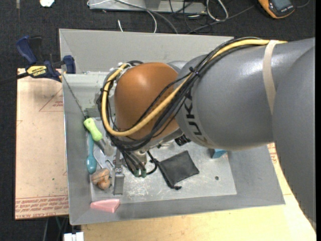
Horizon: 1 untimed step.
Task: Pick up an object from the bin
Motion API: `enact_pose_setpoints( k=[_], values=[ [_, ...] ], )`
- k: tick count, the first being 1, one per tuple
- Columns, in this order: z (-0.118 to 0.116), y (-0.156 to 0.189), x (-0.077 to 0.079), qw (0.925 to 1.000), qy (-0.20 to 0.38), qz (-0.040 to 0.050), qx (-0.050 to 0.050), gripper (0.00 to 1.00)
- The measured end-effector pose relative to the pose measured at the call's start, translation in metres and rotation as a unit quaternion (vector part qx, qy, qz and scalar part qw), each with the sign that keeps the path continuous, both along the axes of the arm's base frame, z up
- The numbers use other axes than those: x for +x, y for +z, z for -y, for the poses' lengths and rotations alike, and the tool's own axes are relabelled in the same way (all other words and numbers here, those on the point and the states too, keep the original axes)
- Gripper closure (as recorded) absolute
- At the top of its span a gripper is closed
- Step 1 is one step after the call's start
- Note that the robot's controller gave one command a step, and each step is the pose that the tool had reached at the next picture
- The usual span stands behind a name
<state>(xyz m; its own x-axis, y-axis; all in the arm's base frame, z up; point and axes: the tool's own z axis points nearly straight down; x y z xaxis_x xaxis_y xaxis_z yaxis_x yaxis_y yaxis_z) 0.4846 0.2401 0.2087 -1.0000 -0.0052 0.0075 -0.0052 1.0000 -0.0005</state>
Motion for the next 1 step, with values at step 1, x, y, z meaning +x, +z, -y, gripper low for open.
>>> enact_pose_setpoints(
  k=[1],
  values=[
    [0.0012, 0.0041, 0.0022, 1.0000, -0.003, 0.0036, 0.001, 0.00]
  ],
)
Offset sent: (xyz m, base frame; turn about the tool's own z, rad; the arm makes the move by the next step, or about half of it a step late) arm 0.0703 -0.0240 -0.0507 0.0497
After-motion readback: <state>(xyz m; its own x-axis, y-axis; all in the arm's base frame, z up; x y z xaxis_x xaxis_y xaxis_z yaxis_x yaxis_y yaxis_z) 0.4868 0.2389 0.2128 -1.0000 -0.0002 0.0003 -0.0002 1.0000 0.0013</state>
